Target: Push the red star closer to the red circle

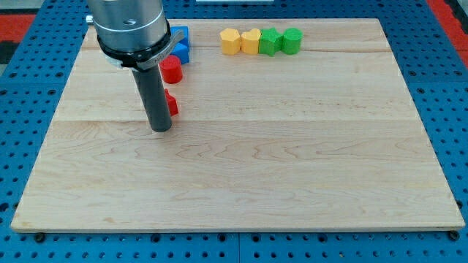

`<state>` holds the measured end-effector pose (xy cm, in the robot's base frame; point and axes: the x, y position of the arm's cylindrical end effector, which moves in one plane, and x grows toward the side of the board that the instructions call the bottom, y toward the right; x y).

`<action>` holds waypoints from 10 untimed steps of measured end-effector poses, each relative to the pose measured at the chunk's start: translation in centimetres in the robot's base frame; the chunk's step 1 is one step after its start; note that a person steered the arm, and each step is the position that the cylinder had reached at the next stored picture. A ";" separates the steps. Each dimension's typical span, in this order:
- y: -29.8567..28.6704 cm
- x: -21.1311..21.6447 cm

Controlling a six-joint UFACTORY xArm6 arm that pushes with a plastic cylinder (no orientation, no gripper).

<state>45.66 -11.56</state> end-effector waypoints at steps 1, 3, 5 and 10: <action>-0.7 -1.1; -1.2 -3.0; -1.2 -4.1; -1.2 -5.0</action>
